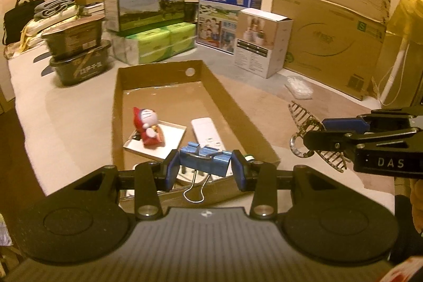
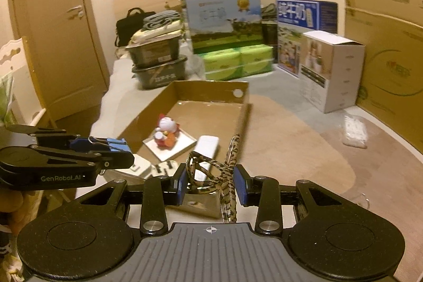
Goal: Organize rigid objects
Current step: 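Carry the blue binder clip and wire clips to the cardboard tray with both tools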
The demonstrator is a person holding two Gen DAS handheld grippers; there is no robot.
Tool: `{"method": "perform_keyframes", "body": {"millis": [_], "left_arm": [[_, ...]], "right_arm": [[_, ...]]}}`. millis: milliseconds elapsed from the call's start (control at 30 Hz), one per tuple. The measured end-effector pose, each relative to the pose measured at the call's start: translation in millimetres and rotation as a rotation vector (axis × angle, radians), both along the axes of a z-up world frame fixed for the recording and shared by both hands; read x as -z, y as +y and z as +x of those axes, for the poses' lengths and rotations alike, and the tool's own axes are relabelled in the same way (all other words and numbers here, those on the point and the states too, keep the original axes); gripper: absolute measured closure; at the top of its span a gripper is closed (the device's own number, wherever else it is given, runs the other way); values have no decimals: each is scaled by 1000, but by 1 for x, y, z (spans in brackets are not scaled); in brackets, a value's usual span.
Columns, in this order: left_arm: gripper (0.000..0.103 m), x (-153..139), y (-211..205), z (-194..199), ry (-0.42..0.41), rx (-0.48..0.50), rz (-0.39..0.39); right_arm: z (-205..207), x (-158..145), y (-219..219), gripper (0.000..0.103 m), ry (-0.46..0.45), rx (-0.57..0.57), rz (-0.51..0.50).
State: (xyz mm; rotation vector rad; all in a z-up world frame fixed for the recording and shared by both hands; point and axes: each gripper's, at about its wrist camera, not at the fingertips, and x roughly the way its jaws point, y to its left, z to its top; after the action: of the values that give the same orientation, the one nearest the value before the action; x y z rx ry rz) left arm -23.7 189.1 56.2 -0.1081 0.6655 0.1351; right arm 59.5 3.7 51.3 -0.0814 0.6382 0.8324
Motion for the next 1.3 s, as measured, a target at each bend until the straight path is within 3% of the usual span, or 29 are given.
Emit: {"method": "perform_keyframes", "body": {"millis": [600, 1300], "left_arm": [[65, 3, 22, 2, 12, -38, 0], [65, 1, 62, 69, 13, -24, 18]], "right_arm": [[12, 2, 36, 66, -3, -40, -23], [72, 6, 77, 66, 11, -47, -27]]}}
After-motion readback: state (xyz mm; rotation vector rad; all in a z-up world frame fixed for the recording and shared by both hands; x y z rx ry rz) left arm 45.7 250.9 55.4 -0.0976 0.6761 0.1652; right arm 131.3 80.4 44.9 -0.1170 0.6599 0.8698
